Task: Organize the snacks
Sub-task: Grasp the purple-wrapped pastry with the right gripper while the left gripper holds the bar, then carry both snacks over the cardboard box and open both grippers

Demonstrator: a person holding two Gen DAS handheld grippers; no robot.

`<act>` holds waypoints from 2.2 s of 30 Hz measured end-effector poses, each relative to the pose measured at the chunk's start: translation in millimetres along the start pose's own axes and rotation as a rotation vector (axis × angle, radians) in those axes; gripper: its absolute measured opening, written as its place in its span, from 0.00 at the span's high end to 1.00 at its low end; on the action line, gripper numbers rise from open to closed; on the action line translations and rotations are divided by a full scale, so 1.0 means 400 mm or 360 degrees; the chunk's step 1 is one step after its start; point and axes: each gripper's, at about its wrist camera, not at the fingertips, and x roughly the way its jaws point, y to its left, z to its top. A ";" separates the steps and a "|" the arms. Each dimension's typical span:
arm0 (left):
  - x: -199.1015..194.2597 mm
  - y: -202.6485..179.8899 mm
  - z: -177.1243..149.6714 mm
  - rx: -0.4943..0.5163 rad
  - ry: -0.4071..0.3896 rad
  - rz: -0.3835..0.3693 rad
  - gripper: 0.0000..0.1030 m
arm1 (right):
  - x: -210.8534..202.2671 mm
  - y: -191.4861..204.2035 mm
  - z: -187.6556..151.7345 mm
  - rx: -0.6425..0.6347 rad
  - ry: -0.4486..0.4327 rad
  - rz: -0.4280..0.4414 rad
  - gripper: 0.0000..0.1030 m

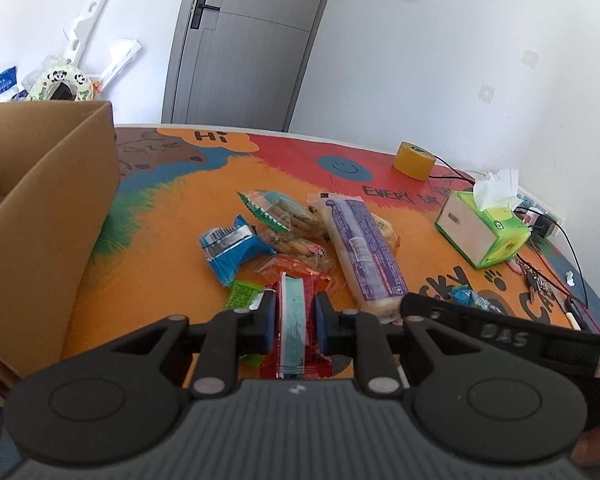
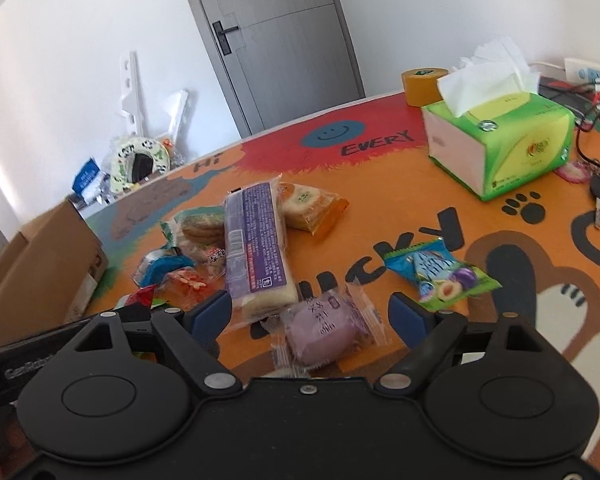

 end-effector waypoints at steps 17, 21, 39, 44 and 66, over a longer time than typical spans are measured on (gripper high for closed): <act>-0.022 -0.004 -0.004 -0.0008 -0.0014 0.0025 0.82 | -0.009 -0.006 -0.023 -0.0051 0.0005 -0.0007 0.67; -0.040 -0.014 -0.006 -0.0002 -0.0033 0.0016 0.82 | -0.038 -0.016 -0.033 -0.0025 -0.0007 0.0012 0.71; -0.166 -0.008 0.012 0.0004 -0.0167 0.0006 0.82 | -0.129 0.035 -0.034 0.0009 -0.0104 0.0107 0.73; -0.219 0.018 0.031 -0.0012 -0.0229 0.0037 0.82 | -0.144 0.087 -0.016 -0.0013 -0.0146 0.0182 0.73; -0.346 0.214 0.067 -0.0120 -0.0365 0.0169 0.82 | -0.137 0.332 0.018 -0.0167 -0.0208 0.0373 0.73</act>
